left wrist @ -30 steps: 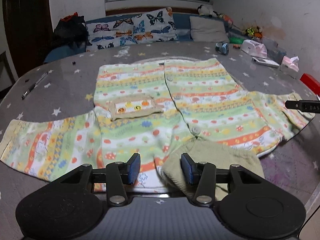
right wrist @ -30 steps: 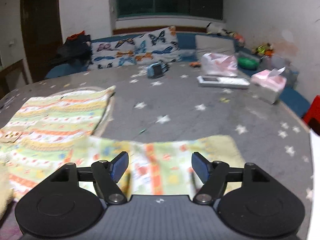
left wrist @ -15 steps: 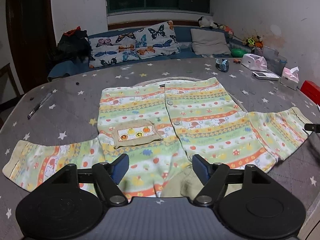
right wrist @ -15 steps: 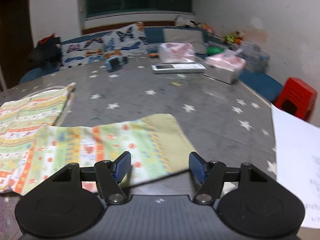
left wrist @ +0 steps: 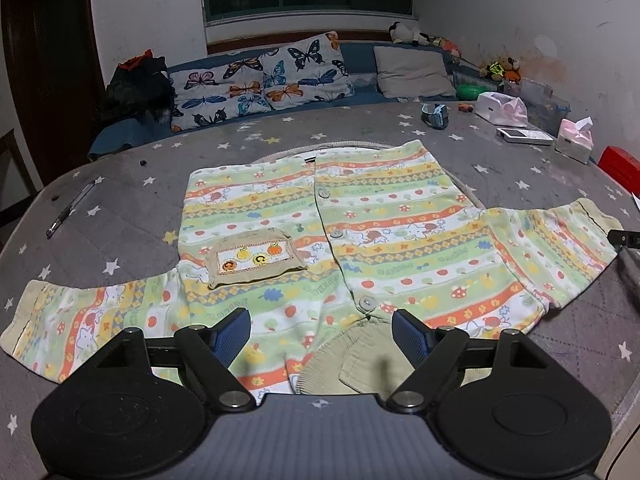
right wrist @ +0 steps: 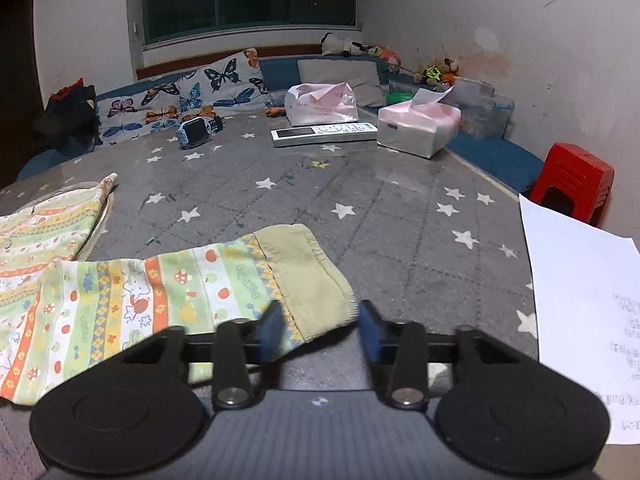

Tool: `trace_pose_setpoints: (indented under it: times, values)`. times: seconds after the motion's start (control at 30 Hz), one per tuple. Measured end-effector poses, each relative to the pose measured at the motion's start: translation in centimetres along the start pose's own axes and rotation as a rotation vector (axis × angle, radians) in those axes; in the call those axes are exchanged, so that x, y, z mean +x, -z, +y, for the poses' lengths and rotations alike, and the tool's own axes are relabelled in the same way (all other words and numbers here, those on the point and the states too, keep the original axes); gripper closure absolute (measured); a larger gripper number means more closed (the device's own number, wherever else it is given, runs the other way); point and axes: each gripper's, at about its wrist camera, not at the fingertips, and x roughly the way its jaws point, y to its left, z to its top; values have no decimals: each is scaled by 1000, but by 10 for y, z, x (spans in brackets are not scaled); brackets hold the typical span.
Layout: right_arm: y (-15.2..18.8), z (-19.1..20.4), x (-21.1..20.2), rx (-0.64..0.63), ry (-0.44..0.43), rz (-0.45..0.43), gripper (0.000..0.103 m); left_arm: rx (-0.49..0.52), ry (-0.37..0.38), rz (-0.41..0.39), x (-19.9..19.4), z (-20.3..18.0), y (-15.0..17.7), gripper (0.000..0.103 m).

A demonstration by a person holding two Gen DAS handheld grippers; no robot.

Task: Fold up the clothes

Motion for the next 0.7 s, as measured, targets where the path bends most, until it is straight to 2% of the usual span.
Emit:
trace_pose_setpoints:
  times: [0.03,0.13,0.33,0.7]
  values:
    - [-1,0,0,9,-11,2,86,-1,-1,1,0,0,0,23]
    - [-2,-1,0,44,-36,3,92,-7,-5,5,1,1,0,22]
    - [-6,-3,-6,131,-97,-6,95,-17,-11,13,3,3,1,22]
    - [-28,25,-31,121,-216,-54,96,-33,-16,5,2,7,1,19]
